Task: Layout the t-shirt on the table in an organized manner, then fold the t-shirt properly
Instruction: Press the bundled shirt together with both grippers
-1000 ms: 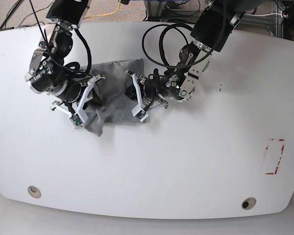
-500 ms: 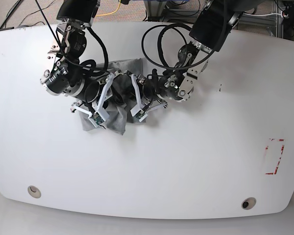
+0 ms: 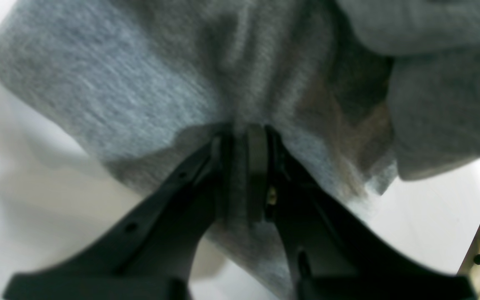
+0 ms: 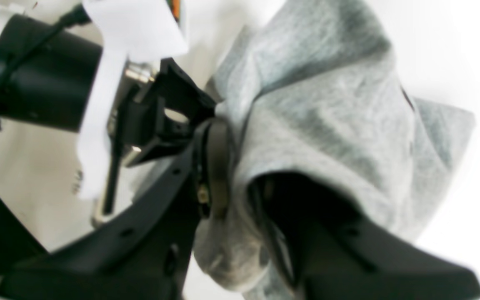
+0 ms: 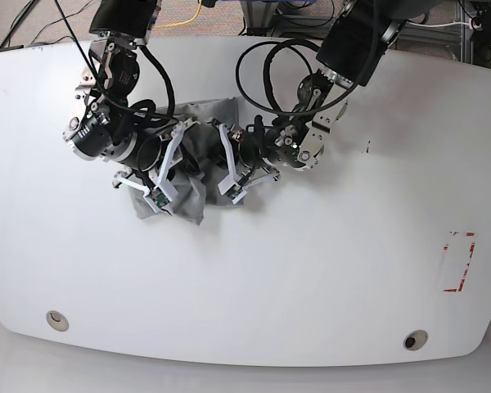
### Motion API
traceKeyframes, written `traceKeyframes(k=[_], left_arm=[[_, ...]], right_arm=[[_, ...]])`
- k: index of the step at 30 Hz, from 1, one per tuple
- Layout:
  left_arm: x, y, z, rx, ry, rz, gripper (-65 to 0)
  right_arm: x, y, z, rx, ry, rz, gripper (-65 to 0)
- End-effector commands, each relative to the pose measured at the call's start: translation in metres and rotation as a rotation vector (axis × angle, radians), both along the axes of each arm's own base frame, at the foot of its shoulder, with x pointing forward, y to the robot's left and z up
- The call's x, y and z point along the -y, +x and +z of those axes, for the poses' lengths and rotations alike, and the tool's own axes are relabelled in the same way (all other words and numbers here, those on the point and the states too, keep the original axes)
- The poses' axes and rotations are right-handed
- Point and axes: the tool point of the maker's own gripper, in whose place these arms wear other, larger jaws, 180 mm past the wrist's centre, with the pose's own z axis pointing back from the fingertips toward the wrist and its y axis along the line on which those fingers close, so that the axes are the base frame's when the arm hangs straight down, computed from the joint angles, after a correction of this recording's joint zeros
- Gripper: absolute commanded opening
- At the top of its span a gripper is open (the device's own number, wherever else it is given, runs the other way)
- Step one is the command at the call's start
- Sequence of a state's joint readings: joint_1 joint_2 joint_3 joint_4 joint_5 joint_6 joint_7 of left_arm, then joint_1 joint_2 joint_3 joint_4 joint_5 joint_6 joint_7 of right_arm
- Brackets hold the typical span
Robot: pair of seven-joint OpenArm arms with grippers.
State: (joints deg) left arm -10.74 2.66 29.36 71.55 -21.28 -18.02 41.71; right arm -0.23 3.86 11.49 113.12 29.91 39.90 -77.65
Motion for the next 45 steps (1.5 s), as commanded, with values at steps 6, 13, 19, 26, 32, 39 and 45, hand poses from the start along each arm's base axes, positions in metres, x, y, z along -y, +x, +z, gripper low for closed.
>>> traceKeyframes(k=[6, 13, 19, 26, 32, 39, 45], left_arm=[[-0.002, 0.012, 0.007, 0.024, 0.028, -0.008, -59.6], [-0.007, 0.012, 0.005, 0.024, 0.039, -0.006, -59.6], [-0.011, 0.012, 0.003, 0.024, 0.046, -0.005, -59.6], [-0.011, 0.011, 0.004, 0.025, 0.045, -0.005, -59.6], [-0.011, 0.012, 0.005, 0.027, 0.043, -0.005, -59.6], [-0.01, 0.012, 0.005, 0.025, 0.041, -0.006, -59.6], [-0.004, 0.017, 0.027, 0.082, 0.007, -0.011, -59.4]], right_arm=[[-0.006, -0.003, 0.006, 0.03, -0.012, 0.056, -64.2], [0.0, -0.004, 0.004, 0.027, -0.035, 0.061, -64.2], [0.007, -0.001, 0.005, 0.034, -0.061, 0.058, -64.2], [0.007, 0.001, 0.007, 0.049, -0.05, 0.057, -64.2], [0.006, 0.001, 0.006, 0.053, -0.04, 0.055, -51.8], [0.003, 0.001, 0.009, 0.058, -0.029, 0.059, -16.8], [-0.013, -0.002, 0.019, 0.069, 0.069, 0.095, 0.0]])
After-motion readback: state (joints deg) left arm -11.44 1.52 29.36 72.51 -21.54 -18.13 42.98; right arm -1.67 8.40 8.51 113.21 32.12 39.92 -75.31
